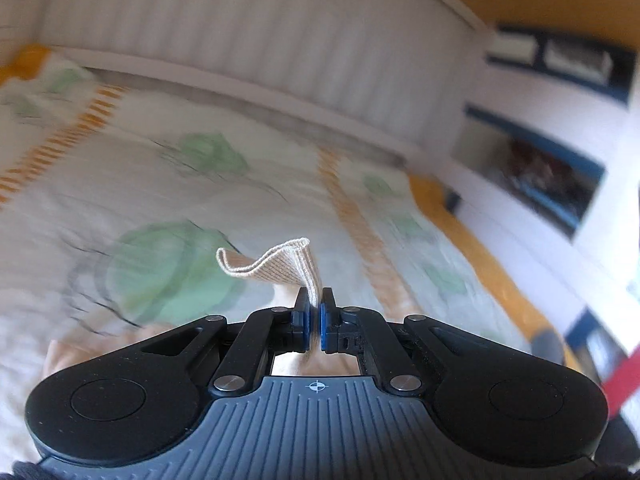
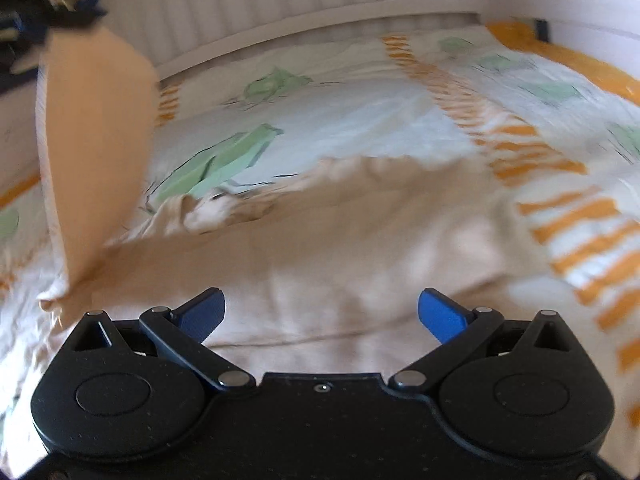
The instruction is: Fold small clothes
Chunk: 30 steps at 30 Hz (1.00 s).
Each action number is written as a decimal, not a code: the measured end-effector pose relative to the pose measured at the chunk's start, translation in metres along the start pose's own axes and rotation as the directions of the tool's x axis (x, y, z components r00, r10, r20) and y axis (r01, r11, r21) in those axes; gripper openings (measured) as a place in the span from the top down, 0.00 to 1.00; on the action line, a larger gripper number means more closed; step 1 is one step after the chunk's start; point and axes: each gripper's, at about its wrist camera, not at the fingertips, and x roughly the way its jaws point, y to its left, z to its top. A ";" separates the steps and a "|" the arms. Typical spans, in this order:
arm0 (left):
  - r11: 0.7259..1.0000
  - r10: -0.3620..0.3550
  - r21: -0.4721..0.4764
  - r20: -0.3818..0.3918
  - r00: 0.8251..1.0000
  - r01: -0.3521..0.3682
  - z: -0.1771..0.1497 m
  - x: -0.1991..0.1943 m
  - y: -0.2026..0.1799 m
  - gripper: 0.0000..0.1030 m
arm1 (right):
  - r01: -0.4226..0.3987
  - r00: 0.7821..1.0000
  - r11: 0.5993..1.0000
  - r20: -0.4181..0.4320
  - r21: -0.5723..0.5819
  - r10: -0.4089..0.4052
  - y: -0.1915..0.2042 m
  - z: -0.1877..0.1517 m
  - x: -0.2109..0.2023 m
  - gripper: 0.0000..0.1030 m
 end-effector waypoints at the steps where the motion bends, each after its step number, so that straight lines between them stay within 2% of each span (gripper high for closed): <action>1: 1.000 -0.019 0.015 -0.024 1.000 0.020 -0.009 0.014 -0.010 0.96 | 0.014 1.000 1.000 0.001 0.022 -0.014 -0.008 0.001 -0.005 0.00; 4: 0.997 -0.057 0.038 -0.077 0.995 0.060 -0.031 0.032 -0.022 0.93 | 0.051 0.999 0.996 -0.009 0.073 -0.050 -0.029 0.004 -0.017 0.00; 5: 0.997 -0.057 0.053 -0.089 0.994 0.062 -0.037 0.036 -0.025 0.86 | 0.053 0.999 0.994 -0.014 0.093 -0.052 -0.036 0.005 -0.021 0.00; 6: 0.996 -0.051 0.071 -0.097 0.994 0.058 -0.042 0.038 -0.025 0.72 | 0.051 0.999 0.993 -0.015 0.106 -0.050 -0.041 0.006 -0.023 0.00; 8: 0.991 -0.045 0.123 -0.095 0.995 0.056 -0.055 0.030 -0.025 0.68 | 0.043 0.999 0.992 -0.013 0.119 -0.042 -0.047 0.010 -0.026 0.00; 10: 0.985 -0.010 0.172 -0.099 0.995 0.027 -0.067 0.022 -0.022 0.67 | 0.024 1.000 0.992 -0.004 0.120 -0.023 -0.049 0.015 -0.028 0.00; 13: 0.974 0.086 0.219 -0.109 0.990 -0.060 -0.083 0.001 0.001 0.64 | -0.024 0.999 0.991 -0.028 0.133 0.028 -0.051 0.023 -0.023 0.00; 15: 0.958 0.177 0.249 -0.124 0.976 -0.142 -0.095 -0.018 0.023 0.64 | -0.043 0.998 0.987 -0.048 0.152 0.051 -0.050 0.029 -0.016 0.00; 19: 0.912 0.357 0.279 -0.175 0.918 -0.302 -0.118 -0.038 0.076 0.64 | -0.052 0.997 0.988 -0.054 0.146 0.060 -0.047 0.041 -0.001 0.00; 20: 0.906 0.386 0.265 -0.190 0.903 -0.331 -0.121 -0.043 0.090 0.64 | -0.055 0.996 0.989 -0.061 0.135 0.064 -0.045 0.046 0.004 0.00; 21: 0.906 0.396 0.246 -0.203 0.895 -0.345 -0.122 -0.045 0.101 0.64 | -0.061 0.996 0.990 -0.064 0.126 0.069 -0.043 0.048 0.006 0.00; 25: 0.900 0.429 0.187 -0.227 0.874 -0.393 -0.119 -0.048 0.132 0.64 | -0.057 0.994 0.996 -0.087 0.063 0.063 -0.033 0.057 0.018 0.00; 30: 0.890 0.443 0.221 -0.218 0.869 -0.399 -0.119 -0.032 0.140 0.64 | -0.053 0.992 0.997 -0.109 0.051 0.058 -0.029 0.055 0.019 0.00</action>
